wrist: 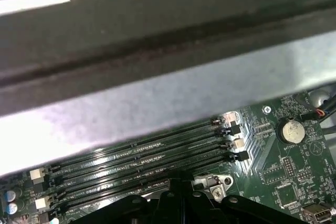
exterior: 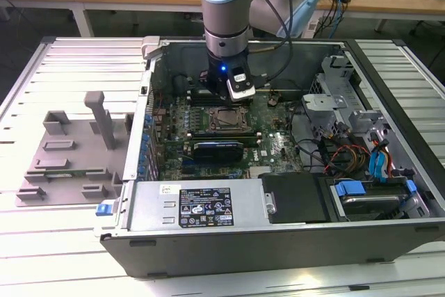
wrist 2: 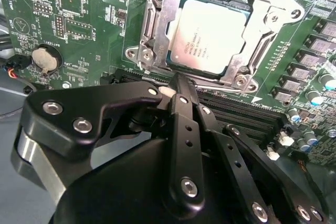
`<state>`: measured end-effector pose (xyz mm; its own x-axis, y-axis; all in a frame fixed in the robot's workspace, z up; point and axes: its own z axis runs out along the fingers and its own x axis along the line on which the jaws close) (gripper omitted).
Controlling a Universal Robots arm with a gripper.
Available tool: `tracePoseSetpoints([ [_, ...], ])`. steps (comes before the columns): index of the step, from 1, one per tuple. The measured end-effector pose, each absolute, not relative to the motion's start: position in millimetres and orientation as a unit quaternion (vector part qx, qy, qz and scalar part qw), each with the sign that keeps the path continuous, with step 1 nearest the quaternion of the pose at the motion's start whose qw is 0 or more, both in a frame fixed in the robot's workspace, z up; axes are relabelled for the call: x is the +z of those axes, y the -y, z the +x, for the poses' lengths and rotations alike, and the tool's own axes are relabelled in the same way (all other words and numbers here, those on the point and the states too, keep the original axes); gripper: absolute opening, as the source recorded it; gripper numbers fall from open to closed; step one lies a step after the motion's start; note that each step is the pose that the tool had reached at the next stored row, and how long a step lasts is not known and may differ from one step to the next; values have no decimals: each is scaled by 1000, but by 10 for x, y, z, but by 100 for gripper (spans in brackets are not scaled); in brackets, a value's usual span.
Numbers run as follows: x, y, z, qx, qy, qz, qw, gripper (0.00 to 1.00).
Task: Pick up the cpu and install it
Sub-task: 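Install the first cpu locking lever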
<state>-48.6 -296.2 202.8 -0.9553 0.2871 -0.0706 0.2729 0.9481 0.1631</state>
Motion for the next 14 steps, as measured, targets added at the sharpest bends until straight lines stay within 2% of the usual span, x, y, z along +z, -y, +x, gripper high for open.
tracePoseSetpoints([
  [7,2142,2961,-486,77,-986,142,47,11],
  [9,2145,2962,-486,82,-985,142,47,11],
  [10,2145,2962,-486,91,-985,143,46,11],
  [14,2145,2961,-486,93,-984,143,46,11],
])
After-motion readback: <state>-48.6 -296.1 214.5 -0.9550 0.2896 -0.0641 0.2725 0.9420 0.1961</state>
